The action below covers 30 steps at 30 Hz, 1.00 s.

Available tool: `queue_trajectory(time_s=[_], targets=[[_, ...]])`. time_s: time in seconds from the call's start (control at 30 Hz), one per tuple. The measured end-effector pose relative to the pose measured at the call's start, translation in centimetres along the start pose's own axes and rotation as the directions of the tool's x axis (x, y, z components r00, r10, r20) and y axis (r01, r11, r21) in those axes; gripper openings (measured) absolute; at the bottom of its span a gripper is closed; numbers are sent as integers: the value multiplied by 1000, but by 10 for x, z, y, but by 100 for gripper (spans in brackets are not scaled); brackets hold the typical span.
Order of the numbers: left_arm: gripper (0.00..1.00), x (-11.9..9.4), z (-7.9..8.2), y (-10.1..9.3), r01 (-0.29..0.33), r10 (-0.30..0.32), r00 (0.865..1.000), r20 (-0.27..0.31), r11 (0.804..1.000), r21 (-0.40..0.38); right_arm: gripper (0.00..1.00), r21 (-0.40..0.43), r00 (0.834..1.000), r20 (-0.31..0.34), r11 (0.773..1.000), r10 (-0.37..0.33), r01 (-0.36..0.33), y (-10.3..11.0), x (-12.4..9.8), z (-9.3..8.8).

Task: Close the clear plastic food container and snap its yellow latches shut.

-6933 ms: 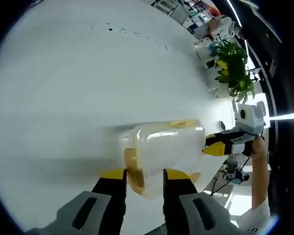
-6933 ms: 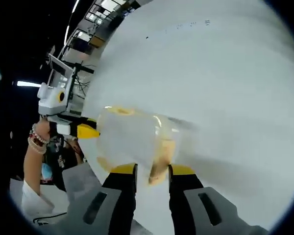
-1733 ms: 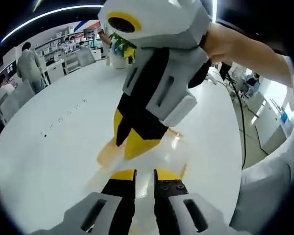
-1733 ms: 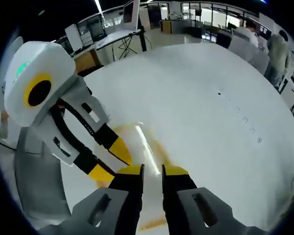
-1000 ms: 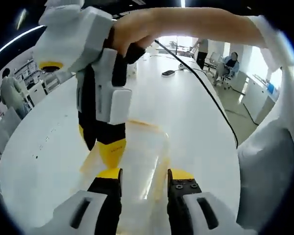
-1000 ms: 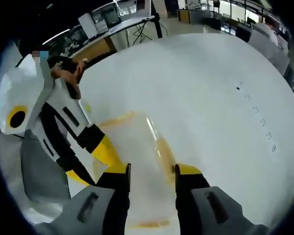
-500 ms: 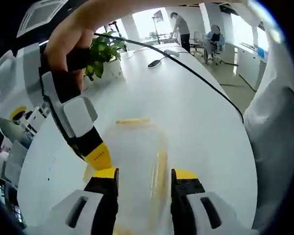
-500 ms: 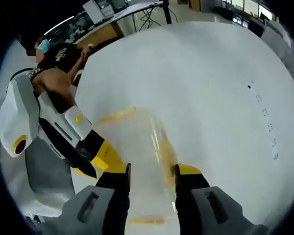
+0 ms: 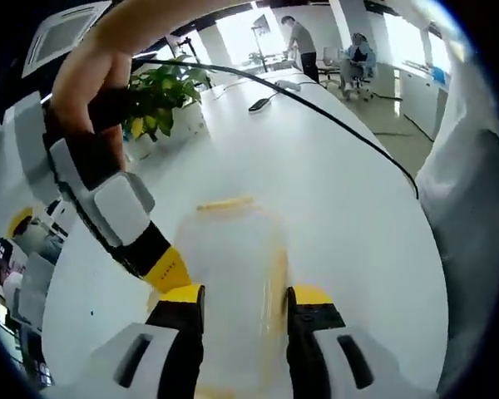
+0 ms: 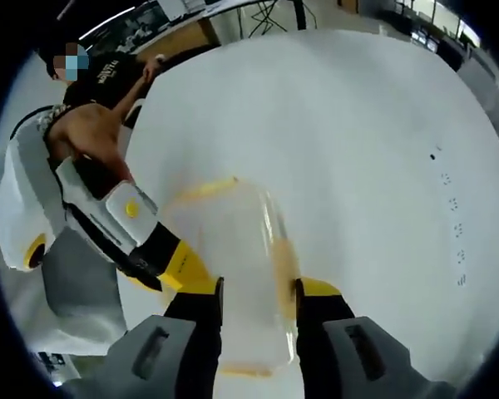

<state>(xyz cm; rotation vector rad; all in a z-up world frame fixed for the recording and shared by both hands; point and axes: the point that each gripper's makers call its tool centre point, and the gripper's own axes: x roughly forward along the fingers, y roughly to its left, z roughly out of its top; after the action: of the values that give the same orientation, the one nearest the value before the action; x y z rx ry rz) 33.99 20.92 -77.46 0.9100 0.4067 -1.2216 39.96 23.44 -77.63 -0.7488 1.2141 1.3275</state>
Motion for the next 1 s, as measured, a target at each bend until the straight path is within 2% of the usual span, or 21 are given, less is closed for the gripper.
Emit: queue_trajectory(time_s=[0.17, 0.43, 0.9, 0.93, 0.97, 1.0], targets=[[33, 1, -1, 0, -18, 18, 1000, -12, 1000, -6, 31, 0, 1000, -28, 1000, -8, 8, -3, 0, 0], [32, 3, -3, -2, -34, 34, 999, -30, 999, 7, 30, 4, 998, -69, 1000, -10, 11, 4, 3, -2], [31, 3, -3, -3, -65, 66, 997, -43, 998, 12, 30, 13, 995, -102, 1000, -12, 13, 7, 5, -4], [29, 2, -5, -2, -79, 80, 996, -50, 997, 18, 30, 15, 995, -102, 1000, -10, 11, 8, 5, -4], [29, 1, -1, -2, -65, 67, 997, -40, 996, 59, 30, 20, 994, -107, 1000, -9, 11, 8, 5, -5], [29, -2, -2, 0, -70, 71, 996, -46, 997, 21, 30, 18, 994, -107, 1000, -10, 12, 8, 5, -4]])
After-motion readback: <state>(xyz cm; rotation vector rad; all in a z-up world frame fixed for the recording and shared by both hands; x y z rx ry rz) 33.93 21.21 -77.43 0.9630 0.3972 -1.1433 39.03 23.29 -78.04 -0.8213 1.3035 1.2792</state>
